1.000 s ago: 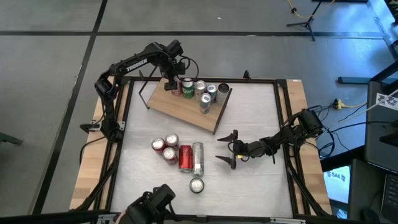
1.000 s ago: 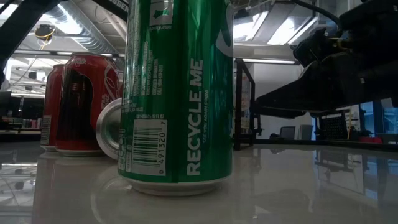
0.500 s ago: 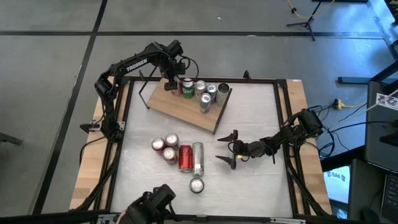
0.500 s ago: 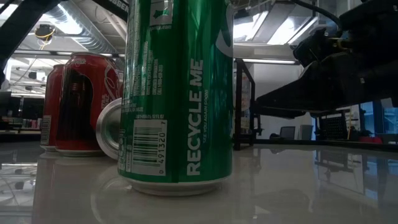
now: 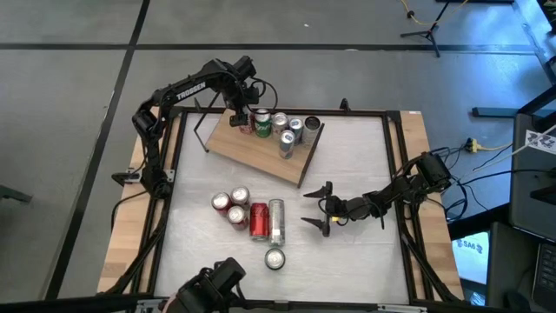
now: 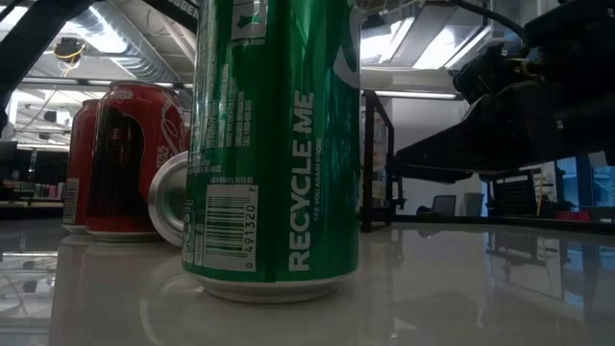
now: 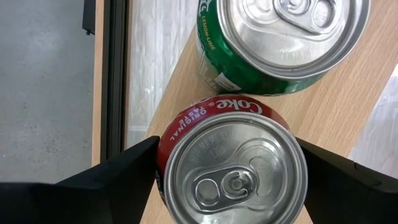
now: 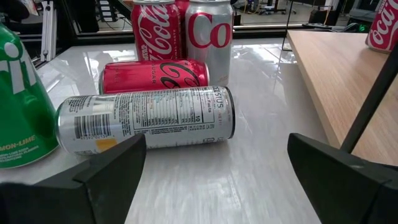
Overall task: Place canned beverage on shelf
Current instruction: Put the right red white soda can on the shelf
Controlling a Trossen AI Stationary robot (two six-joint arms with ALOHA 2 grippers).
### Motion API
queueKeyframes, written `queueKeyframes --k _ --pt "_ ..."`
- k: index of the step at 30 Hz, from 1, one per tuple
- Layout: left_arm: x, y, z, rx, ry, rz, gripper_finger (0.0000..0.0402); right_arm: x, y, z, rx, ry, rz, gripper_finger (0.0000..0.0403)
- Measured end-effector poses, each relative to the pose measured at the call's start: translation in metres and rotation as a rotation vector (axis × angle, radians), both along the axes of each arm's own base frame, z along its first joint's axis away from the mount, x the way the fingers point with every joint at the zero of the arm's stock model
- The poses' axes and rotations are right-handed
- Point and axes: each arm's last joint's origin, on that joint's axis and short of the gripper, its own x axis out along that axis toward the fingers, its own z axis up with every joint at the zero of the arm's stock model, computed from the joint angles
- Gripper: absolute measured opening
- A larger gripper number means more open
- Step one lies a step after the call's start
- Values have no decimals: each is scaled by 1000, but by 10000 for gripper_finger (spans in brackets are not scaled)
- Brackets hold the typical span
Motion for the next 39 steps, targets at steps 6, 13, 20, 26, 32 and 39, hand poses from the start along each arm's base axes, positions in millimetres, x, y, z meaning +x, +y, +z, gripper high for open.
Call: queueKeyframes --k 6,13,20,26,32,39 --pt "0 1 0 6 -5 0 332 0 0 0 0 0 0 386" --pt "1 0 0 7 -5 -2 332 0 0 0 0 0 0 386" --pt "4 -3 0 8 -4 -13 334 0 0 0 0 0 0 386" --pt "4 -3 0 19 7 -10 364 0 0 0 1 0 3 386" --pt "4 -3 0 19 8 -9 392 0 0 0 1 0 3 386" --pt "6 -5 0 24 12 -17 398 0 0 0 1 0 3 386"
